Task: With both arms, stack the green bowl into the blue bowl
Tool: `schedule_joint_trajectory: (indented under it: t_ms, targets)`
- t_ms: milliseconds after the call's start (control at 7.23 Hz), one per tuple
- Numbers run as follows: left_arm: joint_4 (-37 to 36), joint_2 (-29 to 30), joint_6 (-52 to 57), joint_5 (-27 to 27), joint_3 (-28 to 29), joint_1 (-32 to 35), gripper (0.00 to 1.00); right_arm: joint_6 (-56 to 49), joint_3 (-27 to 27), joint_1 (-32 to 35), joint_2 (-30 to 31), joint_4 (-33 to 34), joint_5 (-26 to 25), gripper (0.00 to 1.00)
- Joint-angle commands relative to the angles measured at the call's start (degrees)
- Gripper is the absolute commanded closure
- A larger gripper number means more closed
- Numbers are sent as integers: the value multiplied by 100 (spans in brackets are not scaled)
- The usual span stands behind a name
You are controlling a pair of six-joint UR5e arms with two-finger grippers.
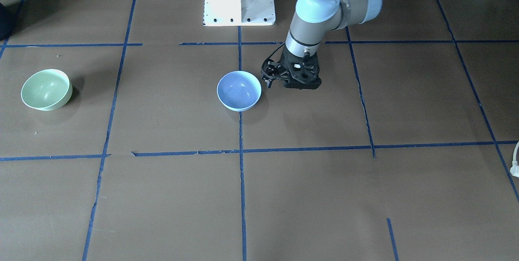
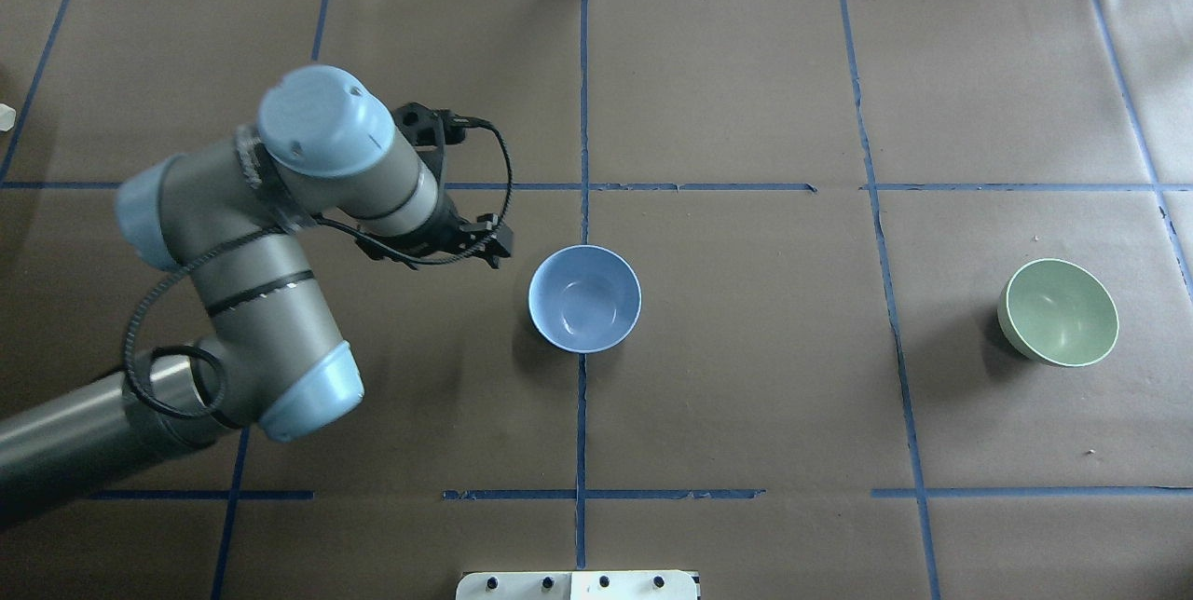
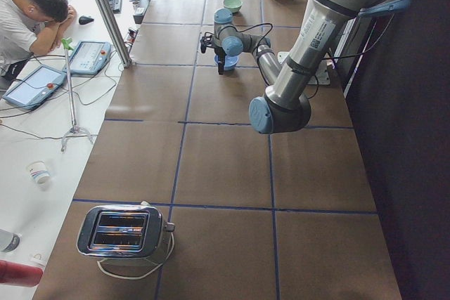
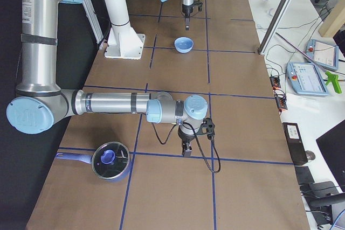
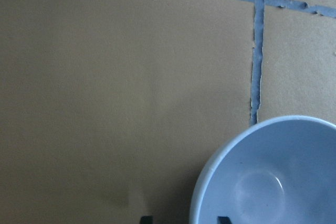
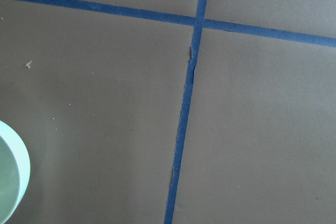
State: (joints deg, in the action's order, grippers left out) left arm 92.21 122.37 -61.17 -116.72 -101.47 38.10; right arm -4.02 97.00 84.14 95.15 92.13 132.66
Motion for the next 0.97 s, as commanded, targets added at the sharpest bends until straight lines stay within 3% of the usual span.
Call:
schedule_joint_trajectory:
  t_ms: [0,415,692,830]
  targets:
    - [-703,-956,2641,-788,-496,1395,0,7,143,-3,-102,7,15,0]
    - [-1089,-2363,6510,-1536,-286,3829,0,321,301,-3,-102,-2,208,0]
    - [-1626,-3023,7642,-1555,-164,5061,0,393,354,-3,-93,-2,225,0]
    - [-1619,-3479,7908,-1581,-163,5363,0,393,354,-11,-93,-2,269,0]
